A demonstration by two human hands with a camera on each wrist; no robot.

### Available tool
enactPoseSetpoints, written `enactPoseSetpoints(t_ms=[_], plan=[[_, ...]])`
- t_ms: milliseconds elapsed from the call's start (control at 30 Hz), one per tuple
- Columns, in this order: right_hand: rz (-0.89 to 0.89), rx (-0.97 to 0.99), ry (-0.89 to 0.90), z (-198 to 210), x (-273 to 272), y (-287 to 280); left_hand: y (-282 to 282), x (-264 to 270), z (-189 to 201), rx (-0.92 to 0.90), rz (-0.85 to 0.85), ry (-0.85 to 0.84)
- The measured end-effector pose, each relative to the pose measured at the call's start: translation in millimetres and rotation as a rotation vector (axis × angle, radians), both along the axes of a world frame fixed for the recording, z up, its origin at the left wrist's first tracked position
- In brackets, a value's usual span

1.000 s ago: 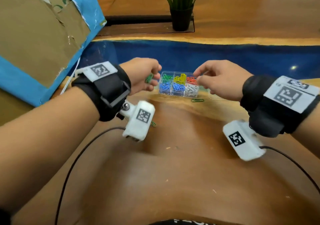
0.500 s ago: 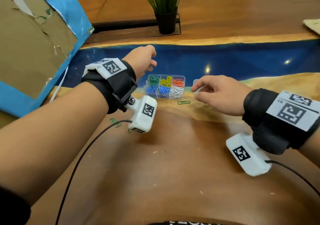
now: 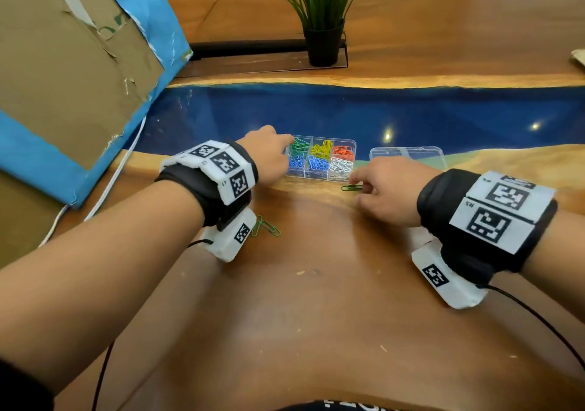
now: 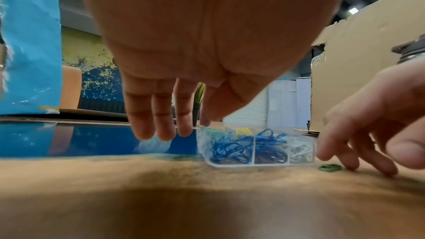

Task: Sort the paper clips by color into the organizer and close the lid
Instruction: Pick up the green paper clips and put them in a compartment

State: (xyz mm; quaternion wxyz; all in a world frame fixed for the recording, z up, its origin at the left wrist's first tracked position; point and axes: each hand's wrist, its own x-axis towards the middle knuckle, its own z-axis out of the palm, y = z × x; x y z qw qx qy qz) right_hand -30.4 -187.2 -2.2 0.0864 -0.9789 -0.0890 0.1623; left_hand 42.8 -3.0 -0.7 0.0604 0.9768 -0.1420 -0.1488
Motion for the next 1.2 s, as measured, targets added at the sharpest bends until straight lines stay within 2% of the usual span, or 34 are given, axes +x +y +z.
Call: enactPoseSetpoints(t_ms=[167, 433, 667, 800, 1000, 1100, 1200], plan=[[0.027, -0.06, 0.001, -0.1, -3.3, 6.6, 1.3, -2.6, -2.8, 0.112, -0.03, -0.036], [0.114, -0.232, -0.027, 4.2, -1.7, 22.2, 25.5, -17.4, 11.5, -0.06, -0.057, -0.057], [0.227, -0.256, 0.097, 6.1, -4.0, 44.3, 79.7, -46.3, 6.4, 0.087, -0.041, 0.019], [0.233, -0.107, 0.057, 5.4, -2.6, 63.2, 94.8, -56.7, 8.5, 0.092, -0.062, 0.096], [0.199, 0.205, -0.002, 12.2, -1.9, 87.8, 91.3, -58.8, 6.5, 0.123, -0.133, 0.046], [0.157, 0.346, 0.09, 14.0, 3.0, 93.1, 89.4, -57.8, 8.9, 0.121, -0.14, 0.062], [-0.012, 0.606, 0.319, 11.7, 8.2, 96.5, 86.9, -58.5, 8.2, 0.131, -0.151, 0.065]])
